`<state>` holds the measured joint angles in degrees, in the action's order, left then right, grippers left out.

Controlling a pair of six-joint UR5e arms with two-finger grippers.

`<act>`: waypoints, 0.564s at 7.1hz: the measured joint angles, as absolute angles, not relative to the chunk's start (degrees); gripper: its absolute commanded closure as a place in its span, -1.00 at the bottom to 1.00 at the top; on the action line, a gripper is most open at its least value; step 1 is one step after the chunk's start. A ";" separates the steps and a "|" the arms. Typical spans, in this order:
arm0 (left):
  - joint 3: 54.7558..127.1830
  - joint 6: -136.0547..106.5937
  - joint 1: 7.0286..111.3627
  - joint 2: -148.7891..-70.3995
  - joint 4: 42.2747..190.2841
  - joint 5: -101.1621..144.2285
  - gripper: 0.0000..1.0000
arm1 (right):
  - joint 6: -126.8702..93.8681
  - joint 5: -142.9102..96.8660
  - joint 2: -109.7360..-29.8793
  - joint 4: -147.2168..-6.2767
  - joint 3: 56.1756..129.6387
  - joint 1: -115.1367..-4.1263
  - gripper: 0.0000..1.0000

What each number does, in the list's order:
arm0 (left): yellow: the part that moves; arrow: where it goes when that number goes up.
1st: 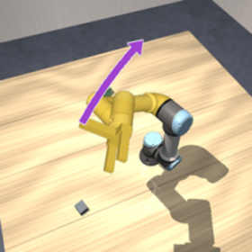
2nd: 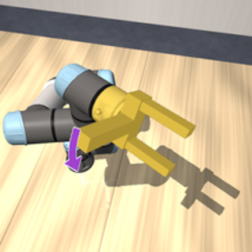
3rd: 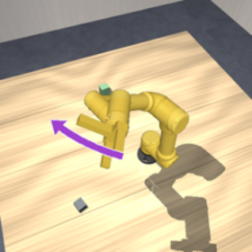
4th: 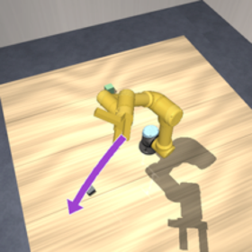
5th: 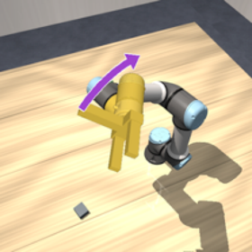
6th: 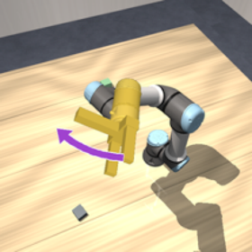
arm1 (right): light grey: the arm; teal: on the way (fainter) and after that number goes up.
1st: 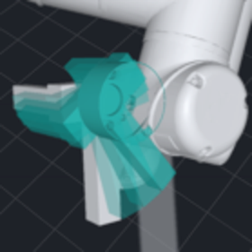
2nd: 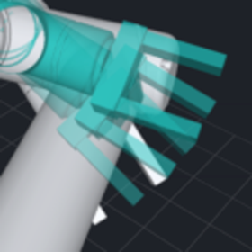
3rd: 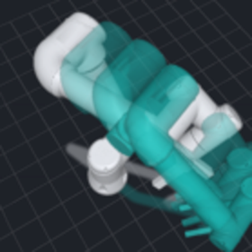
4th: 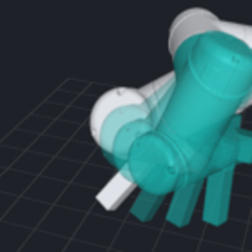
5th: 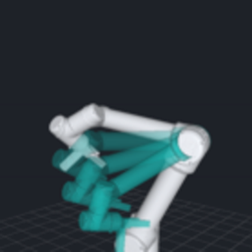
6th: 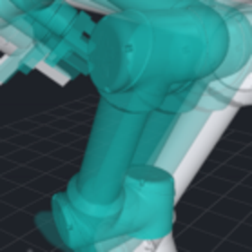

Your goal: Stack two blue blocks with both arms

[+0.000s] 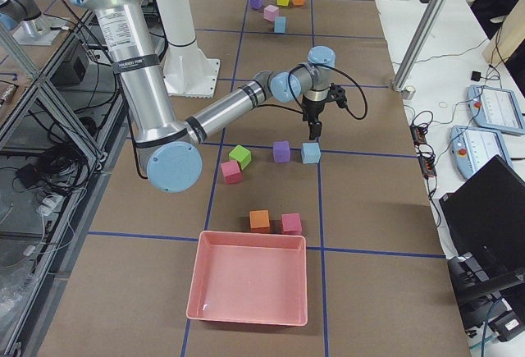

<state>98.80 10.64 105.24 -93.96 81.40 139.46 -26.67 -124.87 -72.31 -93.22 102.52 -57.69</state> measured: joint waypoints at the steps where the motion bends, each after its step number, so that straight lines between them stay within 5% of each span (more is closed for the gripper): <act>1: 98.81 10.63 105.23 -93.96 81.39 139.50 -0.96 | -26.40 -124.61 -71.67 -89.89 99.46 -56.98 -1.00; 4: 98.85 10.63 105.29 -93.94 81.41 139.57 -0.96 | -25.74 -124.38 -70.51 -74.54 86.98 -56.47 -1.00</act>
